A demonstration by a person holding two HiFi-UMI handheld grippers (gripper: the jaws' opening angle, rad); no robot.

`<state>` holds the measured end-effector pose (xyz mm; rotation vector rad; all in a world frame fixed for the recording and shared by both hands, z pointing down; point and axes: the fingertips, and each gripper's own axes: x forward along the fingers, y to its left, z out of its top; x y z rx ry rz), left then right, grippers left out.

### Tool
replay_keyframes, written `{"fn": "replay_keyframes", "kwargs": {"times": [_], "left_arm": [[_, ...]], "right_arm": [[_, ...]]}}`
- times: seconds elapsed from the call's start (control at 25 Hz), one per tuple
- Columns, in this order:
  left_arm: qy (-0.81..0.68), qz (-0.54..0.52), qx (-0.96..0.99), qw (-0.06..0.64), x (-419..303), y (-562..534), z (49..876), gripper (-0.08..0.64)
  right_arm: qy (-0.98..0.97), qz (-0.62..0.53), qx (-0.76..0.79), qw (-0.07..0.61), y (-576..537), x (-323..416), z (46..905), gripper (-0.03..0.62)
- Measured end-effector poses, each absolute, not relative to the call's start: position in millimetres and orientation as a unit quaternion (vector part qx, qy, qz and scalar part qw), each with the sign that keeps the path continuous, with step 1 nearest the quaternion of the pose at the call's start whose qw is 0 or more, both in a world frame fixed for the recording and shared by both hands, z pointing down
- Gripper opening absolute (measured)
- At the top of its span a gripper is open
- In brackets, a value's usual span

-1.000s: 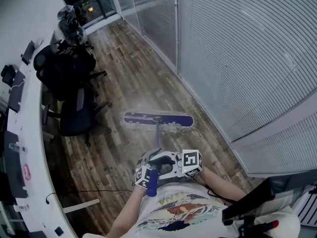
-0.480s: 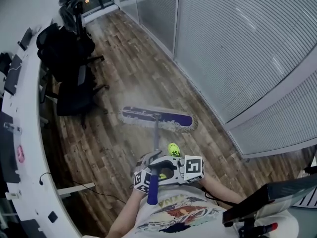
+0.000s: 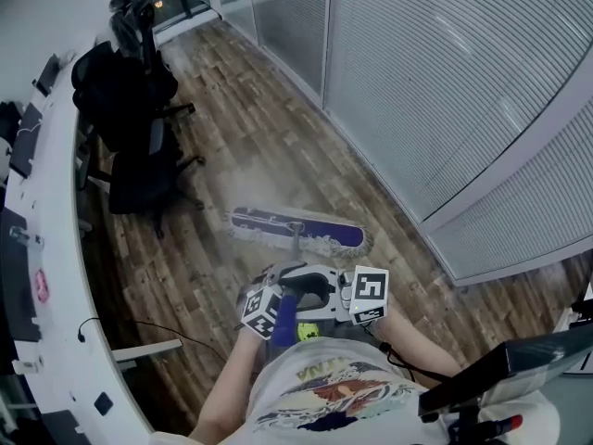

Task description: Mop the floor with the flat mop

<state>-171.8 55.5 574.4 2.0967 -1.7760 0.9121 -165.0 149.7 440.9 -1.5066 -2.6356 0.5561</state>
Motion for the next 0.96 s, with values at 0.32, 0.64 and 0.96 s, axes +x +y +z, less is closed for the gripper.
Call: {"fn": "replay_keyframes", "kwargs": {"times": [0.32,0.64,0.96], "left_arm": [[-0.616,0.299,0.718,0.123,-173.1,51.3,568.3,0.087],[-0.621,0.298,0.715,0.12,-165.9,60.9,573.9,0.087],[-0.621,0.297,0.715,0.119,-154.3,72.6,576.8,0.087]], "right_arm": [[-0.861,0.176,-0.477,0.027,147.2,-166.7,435.1,0.261],[-0.854,0.168,-0.49,0.044,158.4,-158.2,441.0,0.261],[-0.856,0.171,-0.487,0.045,170.7,-146.8,446.9,0.261]]}}
